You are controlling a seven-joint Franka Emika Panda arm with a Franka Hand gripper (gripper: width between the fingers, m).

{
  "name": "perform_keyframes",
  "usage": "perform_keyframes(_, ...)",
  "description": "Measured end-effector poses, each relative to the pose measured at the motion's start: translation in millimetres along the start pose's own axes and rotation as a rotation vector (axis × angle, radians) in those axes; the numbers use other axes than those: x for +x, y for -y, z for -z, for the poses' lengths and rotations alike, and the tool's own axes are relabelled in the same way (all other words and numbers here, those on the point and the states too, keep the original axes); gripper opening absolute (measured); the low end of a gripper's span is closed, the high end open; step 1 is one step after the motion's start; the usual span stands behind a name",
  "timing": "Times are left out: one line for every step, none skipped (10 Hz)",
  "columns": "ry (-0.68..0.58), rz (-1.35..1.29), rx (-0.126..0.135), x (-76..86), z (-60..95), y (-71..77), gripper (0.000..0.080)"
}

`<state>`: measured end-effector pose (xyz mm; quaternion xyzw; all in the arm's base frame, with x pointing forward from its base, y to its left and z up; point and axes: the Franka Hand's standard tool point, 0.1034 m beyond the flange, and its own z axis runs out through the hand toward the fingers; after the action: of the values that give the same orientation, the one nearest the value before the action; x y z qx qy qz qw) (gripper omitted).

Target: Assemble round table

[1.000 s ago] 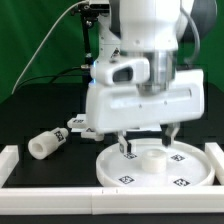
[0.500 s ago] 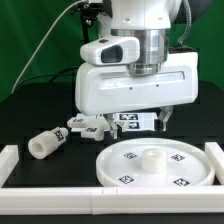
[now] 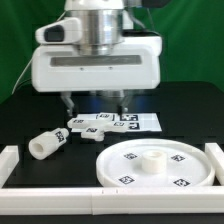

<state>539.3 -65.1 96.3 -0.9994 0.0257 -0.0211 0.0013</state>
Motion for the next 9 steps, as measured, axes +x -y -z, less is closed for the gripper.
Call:
perform_keyframes(0.0, -0.068, 0.005, 0.3, -0.5, 2.9, 0.0649)
perform_keyframes(0.001, -0.124, 0.007, 0.2, -0.9, 4.1, 0.0649)
perform_keyframes(0.001, -0.177, 0.011, 0.0, -1.4, 4.2, 0.0649)
perform_keyframes(0.005, -0.212, 0.033, -2.9, -5.4, -4.8, 0.0649)
perform_keyframes(0.012, -0.288, 0.052, -9.8, -13.2, -37.2, 0.0649)
perform_keyframes(0.019, -0.332, 0.046, -16.1, -19.9, -63.5, 0.0649)
perform_keyframes(0.029, -0.37, 0.04, -19.3, -27.2, -77.2, 0.0649)
perform_keyframes(0.03, -0.444, 0.044, -18.2, -30.0, -79.3, 0.0649)
perform_keyframes(0.031, -0.467, 0.044, -17.2, -29.5, -75.7, 0.0649)
